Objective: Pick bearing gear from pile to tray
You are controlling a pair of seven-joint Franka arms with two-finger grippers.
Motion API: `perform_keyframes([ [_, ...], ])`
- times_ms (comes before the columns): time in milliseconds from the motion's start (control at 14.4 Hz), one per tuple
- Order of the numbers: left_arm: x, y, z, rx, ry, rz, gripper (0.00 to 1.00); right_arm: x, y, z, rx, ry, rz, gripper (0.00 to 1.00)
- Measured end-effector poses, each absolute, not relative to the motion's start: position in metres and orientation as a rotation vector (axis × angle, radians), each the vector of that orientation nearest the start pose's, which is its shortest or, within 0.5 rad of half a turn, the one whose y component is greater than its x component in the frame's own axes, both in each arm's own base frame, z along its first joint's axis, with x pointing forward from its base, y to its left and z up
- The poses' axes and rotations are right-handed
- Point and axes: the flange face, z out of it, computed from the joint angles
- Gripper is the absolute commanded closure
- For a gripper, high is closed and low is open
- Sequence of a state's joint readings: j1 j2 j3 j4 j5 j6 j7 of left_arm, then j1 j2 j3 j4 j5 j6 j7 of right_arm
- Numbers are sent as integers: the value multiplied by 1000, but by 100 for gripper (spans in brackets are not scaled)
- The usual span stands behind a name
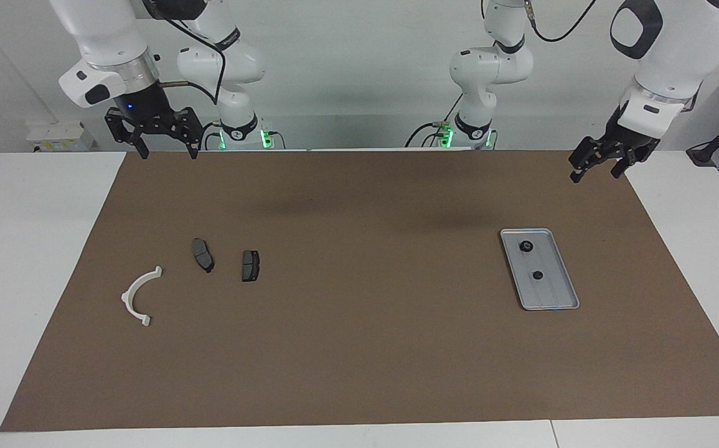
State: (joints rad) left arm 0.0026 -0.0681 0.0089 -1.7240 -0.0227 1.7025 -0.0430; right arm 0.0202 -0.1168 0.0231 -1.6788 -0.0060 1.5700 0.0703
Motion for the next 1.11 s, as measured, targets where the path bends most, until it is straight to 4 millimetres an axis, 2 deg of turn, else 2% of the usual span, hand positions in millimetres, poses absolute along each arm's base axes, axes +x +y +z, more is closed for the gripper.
perform_keyframes([
  [347, 543, -28, 601, -3168, -5, -86, 0, 516, 22, 637, -3149, 43, -17, 0],
  [625, 542, -18, 599, -3172, -32, -79, 0, 514, 22, 642, -3149, 43, -33, 0],
  [903, 532, -18, 590, -3173, -30, 0, 0, 513, 22, 643, -3149, 43, -35, 0],
  [1112, 526, -19, 593, -3171, -25, 54, 0, 513, 22, 643, -3149, 43, -35, 0],
])
